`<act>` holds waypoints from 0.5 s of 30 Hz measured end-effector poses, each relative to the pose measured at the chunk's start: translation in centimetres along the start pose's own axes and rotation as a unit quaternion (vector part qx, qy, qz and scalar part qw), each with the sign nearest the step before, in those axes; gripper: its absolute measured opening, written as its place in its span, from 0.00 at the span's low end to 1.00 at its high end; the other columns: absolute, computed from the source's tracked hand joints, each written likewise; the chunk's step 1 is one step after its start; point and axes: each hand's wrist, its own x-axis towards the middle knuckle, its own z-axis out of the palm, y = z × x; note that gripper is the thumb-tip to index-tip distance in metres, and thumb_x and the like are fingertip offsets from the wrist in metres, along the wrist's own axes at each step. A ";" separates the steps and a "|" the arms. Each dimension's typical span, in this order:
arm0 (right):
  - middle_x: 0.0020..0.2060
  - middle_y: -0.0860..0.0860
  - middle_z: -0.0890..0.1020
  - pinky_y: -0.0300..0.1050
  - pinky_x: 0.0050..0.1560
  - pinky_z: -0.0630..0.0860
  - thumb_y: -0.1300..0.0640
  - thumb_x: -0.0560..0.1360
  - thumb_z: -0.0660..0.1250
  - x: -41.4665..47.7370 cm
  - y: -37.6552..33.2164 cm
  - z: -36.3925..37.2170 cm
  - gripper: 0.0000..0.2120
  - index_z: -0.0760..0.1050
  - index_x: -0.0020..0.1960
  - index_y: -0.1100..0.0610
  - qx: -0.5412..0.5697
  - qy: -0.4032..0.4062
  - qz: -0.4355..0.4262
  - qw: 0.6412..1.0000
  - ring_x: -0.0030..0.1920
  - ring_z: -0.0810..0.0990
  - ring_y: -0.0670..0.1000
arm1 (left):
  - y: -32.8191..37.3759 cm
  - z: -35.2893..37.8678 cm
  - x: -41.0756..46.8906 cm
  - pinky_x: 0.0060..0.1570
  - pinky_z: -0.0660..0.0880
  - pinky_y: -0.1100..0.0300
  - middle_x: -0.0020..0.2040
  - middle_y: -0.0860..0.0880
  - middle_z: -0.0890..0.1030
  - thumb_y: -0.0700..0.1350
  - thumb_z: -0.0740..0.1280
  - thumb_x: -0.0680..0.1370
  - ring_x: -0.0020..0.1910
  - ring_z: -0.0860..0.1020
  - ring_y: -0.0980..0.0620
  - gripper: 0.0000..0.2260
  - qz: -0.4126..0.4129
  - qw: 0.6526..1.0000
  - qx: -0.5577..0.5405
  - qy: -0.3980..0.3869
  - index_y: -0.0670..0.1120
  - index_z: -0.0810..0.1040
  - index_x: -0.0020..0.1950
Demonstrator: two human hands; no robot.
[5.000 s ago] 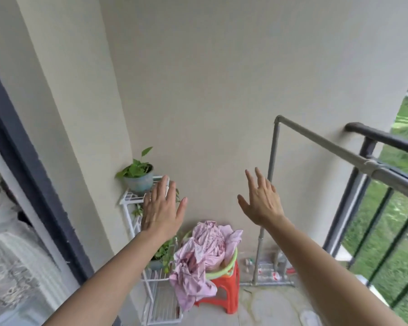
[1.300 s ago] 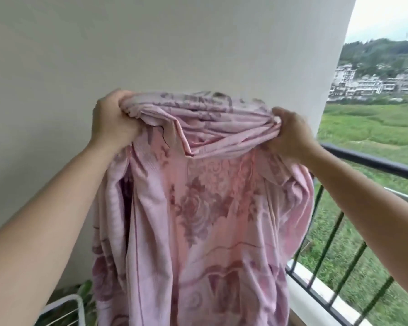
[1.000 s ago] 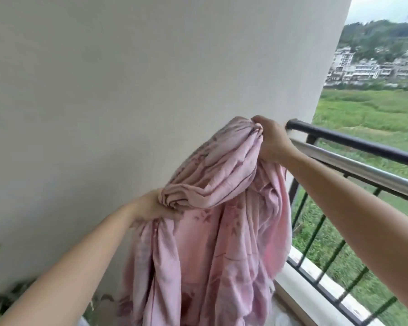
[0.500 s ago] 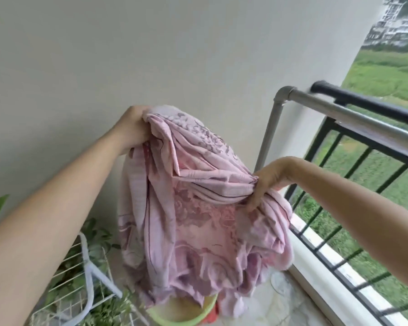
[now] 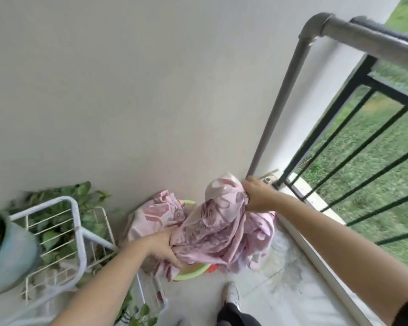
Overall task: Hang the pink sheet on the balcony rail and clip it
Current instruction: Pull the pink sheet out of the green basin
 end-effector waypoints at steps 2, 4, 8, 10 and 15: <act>0.61 0.53 0.69 0.46 0.69 0.67 0.42 0.68 0.72 -0.3 0.3 3.0 0.33 0.68 0.67 0.54 0.011 -0.062 -0.031 0.998 0.61 0.70 0.51 | -0.7 2.0 1.7 0.68 0.69 0.53 0.71 0.53 0.71 0.62 0.81 0.50 0.67 0.72 0.51 0.59 -0.015 0.999 0.044 -0.009 0.55 0.58 0.76; 0.65 0.52 0.68 0.47 0.72 0.65 0.43 0.67 0.73 -0.5 1.0 6.1 0.36 0.64 0.70 0.53 0.022 -0.108 -0.053 0.992 0.66 0.69 0.52 | -1.5 3.7 3.5 0.66 0.70 0.54 0.72 0.53 0.70 0.60 0.82 0.49 0.67 0.72 0.51 0.61 -0.023 0.998 0.050 -0.019 0.55 0.55 0.76; 0.63 0.49 0.75 0.50 0.64 0.73 0.46 0.68 0.68 0.1 2.4 13.0 0.31 0.64 0.70 0.46 0.013 -0.132 -0.063 0.989 0.62 0.74 0.53 | -2.5 6.8 6.6 0.51 0.78 0.53 0.56 0.53 0.79 0.59 0.76 0.56 0.53 0.79 0.49 0.43 -0.062 0.988 0.134 0.047 0.55 0.64 0.68; 0.58 0.51 0.79 0.53 0.55 0.78 0.49 0.67 0.65 1.1 3.4 16.1 0.29 0.65 0.68 0.47 0.000 -0.138 -0.036 0.990 0.58 0.78 0.58 | -2.5 7.7 8.5 0.46 0.76 0.55 0.54 0.52 0.78 0.58 0.72 0.62 0.51 0.80 0.47 0.30 -0.083 0.975 0.192 0.071 0.54 0.67 0.62; 0.56 0.53 0.79 0.54 0.50 0.79 0.50 0.66 0.63 5.6 5.6 21.5 0.27 0.66 0.65 0.51 -0.005 -0.111 0.032 0.993 0.56 0.79 0.59 | -2.1 8.3 14.2 0.55 0.71 0.50 0.62 0.48 0.75 0.49 0.69 0.72 0.60 0.76 0.45 0.24 -0.104 0.944 0.292 0.115 0.50 0.68 0.67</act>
